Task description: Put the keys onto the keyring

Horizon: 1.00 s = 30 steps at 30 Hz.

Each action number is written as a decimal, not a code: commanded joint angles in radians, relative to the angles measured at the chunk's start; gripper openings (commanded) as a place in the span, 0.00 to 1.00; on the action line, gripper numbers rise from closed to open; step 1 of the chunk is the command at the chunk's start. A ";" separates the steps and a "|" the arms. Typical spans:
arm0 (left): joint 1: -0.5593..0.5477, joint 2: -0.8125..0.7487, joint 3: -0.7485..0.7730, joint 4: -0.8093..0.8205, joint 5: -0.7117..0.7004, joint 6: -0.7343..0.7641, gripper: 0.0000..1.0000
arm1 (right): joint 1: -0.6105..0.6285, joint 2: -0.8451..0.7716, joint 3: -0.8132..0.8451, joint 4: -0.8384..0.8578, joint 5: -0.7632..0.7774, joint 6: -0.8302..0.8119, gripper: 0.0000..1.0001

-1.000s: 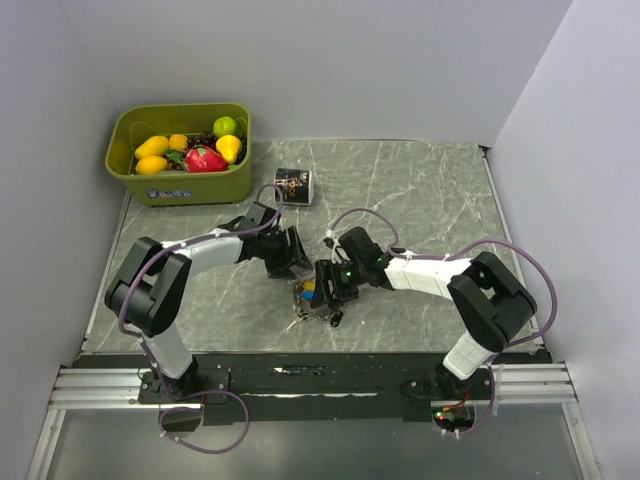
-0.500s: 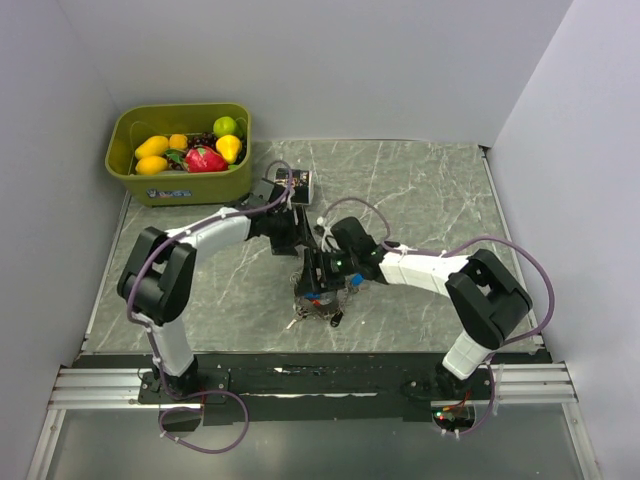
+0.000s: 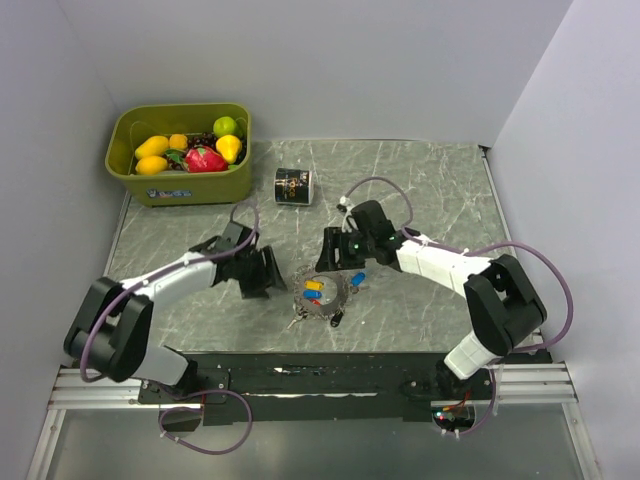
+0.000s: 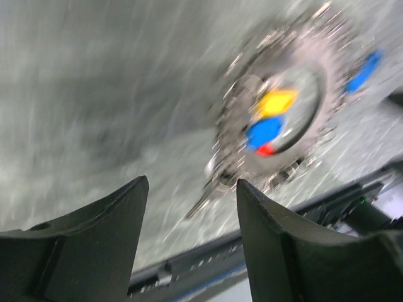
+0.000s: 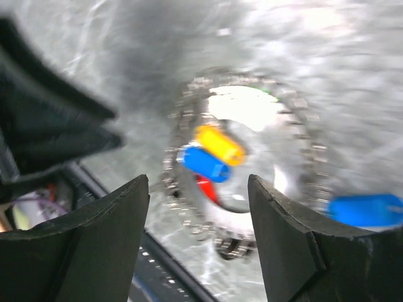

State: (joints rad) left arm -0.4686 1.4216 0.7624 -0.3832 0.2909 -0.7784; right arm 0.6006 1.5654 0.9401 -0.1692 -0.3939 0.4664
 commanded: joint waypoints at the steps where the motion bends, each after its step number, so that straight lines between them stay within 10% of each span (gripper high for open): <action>1: -0.030 -0.105 -0.084 0.096 0.071 -0.120 0.63 | -0.041 0.044 0.012 -0.042 0.040 -0.054 0.70; 13: -0.264 -0.081 -0.152 0.219 0.068 -0.304 0.60 | -0.078 0.202 0.045 -0.024 0.003 -0.048 0.69; 30: -0.301 0.148 -0.101 0.334 0.033 -0.328 0.61 | -0.074 0.127 -0.078 -0.007 -0.080 0.011 0.67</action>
State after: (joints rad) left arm -0.7658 1.5139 0.6239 -0.0528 0.3649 -1.1160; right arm 0.5274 1.7161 0.9134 -0.1444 -0.4606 0.4561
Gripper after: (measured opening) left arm 0.603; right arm 0.673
